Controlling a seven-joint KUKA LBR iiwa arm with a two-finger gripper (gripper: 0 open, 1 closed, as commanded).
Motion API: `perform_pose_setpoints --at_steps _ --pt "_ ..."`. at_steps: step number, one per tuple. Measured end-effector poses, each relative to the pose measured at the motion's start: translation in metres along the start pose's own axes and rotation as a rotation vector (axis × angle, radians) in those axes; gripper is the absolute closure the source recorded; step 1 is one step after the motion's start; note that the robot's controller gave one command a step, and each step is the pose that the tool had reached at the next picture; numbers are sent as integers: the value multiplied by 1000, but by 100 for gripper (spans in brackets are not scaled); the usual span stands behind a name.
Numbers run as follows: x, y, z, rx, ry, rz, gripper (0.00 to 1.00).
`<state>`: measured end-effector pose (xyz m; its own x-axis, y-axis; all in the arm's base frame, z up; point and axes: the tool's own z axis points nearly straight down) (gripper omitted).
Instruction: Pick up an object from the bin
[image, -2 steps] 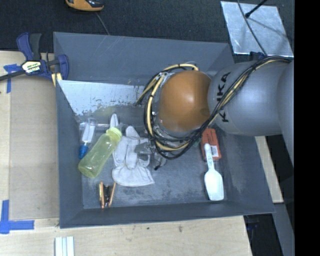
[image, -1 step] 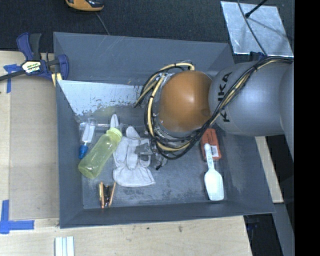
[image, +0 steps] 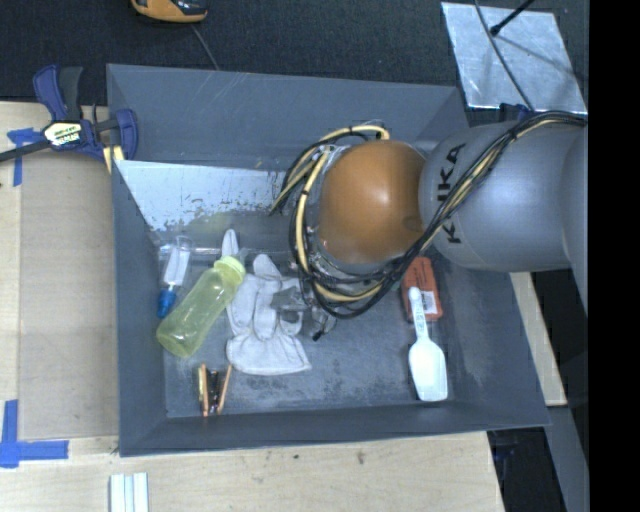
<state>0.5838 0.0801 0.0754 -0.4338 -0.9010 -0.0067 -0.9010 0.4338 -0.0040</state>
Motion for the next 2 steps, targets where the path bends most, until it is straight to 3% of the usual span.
perform_pose_setpoints --at_steps 1,2 --pt "1 2 -17 -10 7 30 100" --pt "1 2 -42 -8 7 46 100"
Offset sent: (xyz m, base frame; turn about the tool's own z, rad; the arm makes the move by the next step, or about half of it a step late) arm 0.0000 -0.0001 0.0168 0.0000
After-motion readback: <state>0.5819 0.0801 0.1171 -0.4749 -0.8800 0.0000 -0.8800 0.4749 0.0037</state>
